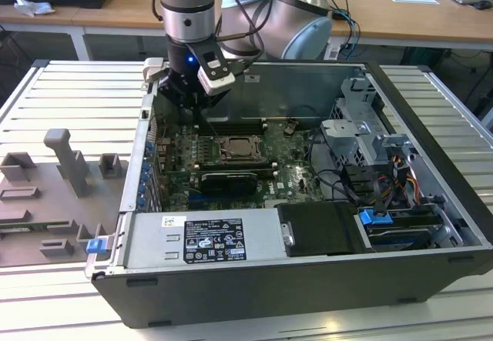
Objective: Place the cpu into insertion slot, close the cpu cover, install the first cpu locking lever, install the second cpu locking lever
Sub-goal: 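Install the first cpu locking lever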
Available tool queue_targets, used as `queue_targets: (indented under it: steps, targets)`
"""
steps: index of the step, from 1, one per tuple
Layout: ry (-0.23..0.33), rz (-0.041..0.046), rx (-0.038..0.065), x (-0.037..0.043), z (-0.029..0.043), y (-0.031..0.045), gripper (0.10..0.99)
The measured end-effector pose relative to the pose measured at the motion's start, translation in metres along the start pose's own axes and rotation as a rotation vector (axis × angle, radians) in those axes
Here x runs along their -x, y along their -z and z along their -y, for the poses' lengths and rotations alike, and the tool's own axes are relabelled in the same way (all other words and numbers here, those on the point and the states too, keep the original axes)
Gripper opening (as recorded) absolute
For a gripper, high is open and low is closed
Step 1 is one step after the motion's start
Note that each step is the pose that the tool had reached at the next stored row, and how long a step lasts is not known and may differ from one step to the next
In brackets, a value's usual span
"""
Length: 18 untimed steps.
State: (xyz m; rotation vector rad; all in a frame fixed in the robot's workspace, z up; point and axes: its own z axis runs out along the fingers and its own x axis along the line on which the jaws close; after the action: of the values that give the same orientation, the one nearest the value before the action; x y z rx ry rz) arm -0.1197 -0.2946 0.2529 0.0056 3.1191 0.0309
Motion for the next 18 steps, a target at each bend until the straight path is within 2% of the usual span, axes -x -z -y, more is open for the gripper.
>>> queue_targets:
  steps: [6, 7, 9, 11, 13, 17, 18]
  targets:
    - [0.000, 0.0001, 0.000, -0.0001, -0.0035, -0.0009, 0.106]
    - [0.000, 0.0000, 0.000, 0.0023, -0.0039, -0.0011, 0.106]
    - [0.000, -0.0003, 0.000, 0.0120, -0.0047, -0.0015, 0.106]
    - [0.000, -0.0002, 0.000, 0.0177, -0.0048, -0.0017, 0.106]
    - [0.000, -0.0004, 0.000, 0.0321, -0.0048, -0.0034, 0.106]
    - [0.000, -0.0004, 0.000, 0.0413, -0.0047, -0.0064, 0.106]
    - [0.000, -0.0012, 0.000, 0.0470, -0.0046, -0.0081, 0.106]
